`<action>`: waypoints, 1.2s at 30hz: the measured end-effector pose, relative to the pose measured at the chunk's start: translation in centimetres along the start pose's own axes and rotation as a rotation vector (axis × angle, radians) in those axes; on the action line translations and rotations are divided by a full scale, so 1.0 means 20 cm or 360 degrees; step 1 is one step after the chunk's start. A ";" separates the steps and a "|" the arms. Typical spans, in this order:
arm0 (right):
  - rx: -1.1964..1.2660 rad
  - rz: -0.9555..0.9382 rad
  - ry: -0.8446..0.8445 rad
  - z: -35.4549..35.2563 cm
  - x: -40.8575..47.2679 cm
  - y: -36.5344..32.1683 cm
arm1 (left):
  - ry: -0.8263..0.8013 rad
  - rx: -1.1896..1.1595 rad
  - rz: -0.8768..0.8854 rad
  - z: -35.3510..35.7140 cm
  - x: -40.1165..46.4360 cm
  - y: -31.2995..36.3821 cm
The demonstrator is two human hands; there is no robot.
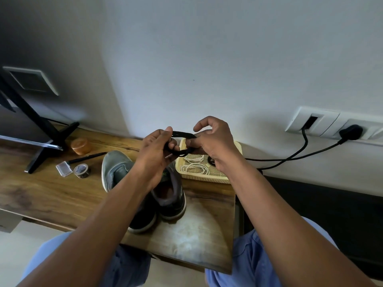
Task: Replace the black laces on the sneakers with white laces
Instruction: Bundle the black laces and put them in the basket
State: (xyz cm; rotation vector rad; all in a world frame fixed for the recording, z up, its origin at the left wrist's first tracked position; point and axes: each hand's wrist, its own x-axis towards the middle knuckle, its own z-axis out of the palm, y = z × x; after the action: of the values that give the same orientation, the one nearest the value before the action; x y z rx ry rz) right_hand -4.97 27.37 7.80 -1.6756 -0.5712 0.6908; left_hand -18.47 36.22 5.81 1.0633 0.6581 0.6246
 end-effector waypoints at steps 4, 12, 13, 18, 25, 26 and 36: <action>-0.0259 0.0007 0.0078 -0.05 0.03 -0.02 | 0.0088 0.0015 -0.0022 0.04 -0.01 -0.04; -0.1118 0.0185 0.0211 -0.29 0.14 0.09 | 0.0199 0.0329 -0.0301 0.28 0.20 -0.23; -0.1199 0.0238 0.0214 -0.32 0.16 0.10 | 0.0214 0.0387 -0.0374 0.30 0.24 -0.26; -0.1474 0.0401 0.0094 -0.37 0.23 0.19 | 0.0144 0.0959 -0.0469 0.35 0.38 -0.40; -0.1902 0.0244 -0.0034 -0.32 0.27 0.29 | -0.0118 0.2270 -0.0313 0.31 0.45 -0.46; -0.1967 0.0175 -0.0034 -0.31 0.27 0.32 | -0.0129 0.2372 -0.0282 0.31 0.46 -0.47; -0.2264 -0.0099 -0.0136 -0.27 0.23 0.41 | -0.0250 0.2574 -0.0245 0.35 0.47 -0.58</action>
State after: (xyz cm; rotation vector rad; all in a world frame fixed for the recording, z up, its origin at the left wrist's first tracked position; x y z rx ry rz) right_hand 2.17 25.16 -0.03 -2.8924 -1.3483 0.2417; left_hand -5.51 34.97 -4.26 2.4640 1.0970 -0.3012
